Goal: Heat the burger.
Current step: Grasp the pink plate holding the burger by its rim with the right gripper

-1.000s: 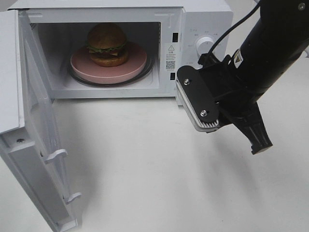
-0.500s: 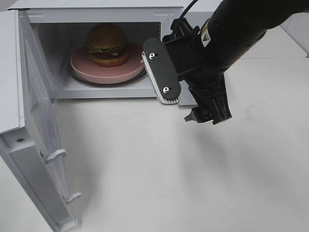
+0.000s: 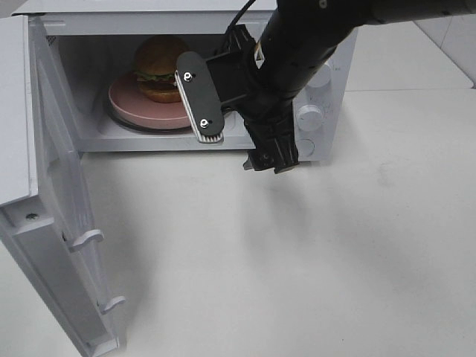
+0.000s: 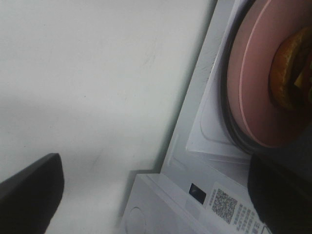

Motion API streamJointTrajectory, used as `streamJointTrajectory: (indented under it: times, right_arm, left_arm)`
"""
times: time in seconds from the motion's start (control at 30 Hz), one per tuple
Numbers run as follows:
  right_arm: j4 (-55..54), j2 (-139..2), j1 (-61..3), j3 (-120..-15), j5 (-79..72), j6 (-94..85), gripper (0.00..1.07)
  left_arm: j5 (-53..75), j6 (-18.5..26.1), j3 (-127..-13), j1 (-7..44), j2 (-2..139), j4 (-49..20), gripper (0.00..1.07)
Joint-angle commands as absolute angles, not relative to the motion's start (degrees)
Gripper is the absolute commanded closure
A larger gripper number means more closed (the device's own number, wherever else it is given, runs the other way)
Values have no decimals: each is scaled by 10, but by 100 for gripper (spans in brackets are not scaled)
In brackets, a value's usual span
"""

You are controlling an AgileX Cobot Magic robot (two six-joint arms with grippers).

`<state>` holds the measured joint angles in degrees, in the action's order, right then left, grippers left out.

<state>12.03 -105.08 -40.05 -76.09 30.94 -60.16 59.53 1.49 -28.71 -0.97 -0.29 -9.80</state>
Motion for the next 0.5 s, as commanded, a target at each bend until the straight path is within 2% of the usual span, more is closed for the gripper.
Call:
streamJointTrajectory:
  times: [0.03, 0.5]
  right_arm:
    - [125, -1081, -403, -791, 306, -597, 11]
    - [133, -1203, -401, -926, 303, -595, 14]
  left_arm:
    - [588, 11, -287, -10, -14, -103, 6]
    - [588, 11, -287, -10, -14, -103, 6]
